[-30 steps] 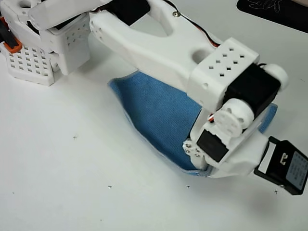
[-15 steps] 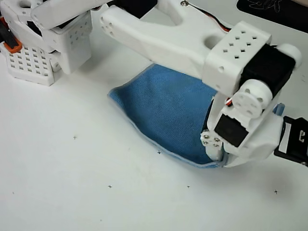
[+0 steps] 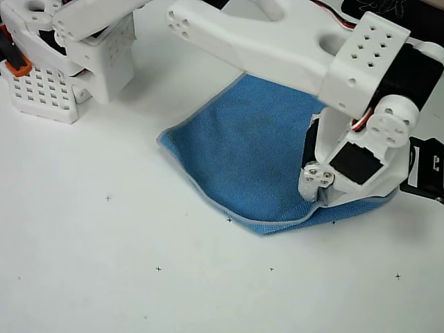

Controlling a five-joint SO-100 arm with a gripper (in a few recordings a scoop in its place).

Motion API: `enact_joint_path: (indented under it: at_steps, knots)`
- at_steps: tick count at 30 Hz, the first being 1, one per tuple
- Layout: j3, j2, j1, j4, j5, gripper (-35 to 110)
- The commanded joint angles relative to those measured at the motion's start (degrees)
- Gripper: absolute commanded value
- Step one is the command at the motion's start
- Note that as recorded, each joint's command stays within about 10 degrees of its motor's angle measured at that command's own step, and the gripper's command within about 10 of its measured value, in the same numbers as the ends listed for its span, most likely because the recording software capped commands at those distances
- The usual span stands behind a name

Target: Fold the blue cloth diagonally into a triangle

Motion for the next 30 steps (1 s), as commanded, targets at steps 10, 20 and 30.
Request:
enact_joint_path:
  at_steps: [10, 20, 30]
  knots:
    - [4.75, 10.35, 2.46, 1.93, -1.76, 0]
    - [11.95, 14.31, 1.14, 1.76, 0.09, 0]
    - [16.00, 19.05, -5.01, -0.62, 1.67, 0]
